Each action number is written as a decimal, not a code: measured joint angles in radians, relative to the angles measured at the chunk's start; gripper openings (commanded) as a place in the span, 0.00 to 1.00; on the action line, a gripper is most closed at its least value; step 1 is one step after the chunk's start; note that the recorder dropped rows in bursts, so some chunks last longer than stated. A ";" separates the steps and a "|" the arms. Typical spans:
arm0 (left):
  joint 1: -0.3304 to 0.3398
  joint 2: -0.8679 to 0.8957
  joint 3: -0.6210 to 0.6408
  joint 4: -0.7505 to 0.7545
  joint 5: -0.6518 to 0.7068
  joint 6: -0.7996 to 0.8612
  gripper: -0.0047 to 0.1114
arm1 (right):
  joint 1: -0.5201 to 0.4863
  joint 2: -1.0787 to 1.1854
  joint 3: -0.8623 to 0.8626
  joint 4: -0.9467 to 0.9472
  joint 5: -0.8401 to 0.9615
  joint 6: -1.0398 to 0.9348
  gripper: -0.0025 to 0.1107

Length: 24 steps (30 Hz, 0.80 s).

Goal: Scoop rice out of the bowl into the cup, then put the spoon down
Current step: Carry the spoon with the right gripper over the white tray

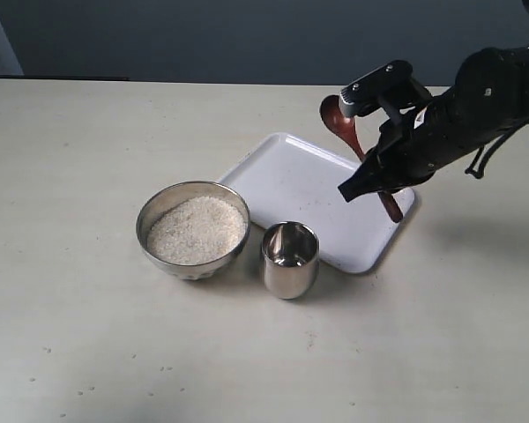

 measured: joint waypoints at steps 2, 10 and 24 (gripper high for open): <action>0.000 0.000 0.000 0.000 0.000 0.000 0.04 | 0.000 0.023 -0.017 0.017 -0.008 -0.004 0.02; 0.000 0.000 0.000 0.000 0.000 0.000 0.04 | 0.000 0.126 -0.047 0.033 -0.011 -0.005 0.02; 0.000 0.000 0.000 0.000 0.000 0.000 0.04 | 0.025 0.180 -0.047 0.084 -0.105 -0.008 0.02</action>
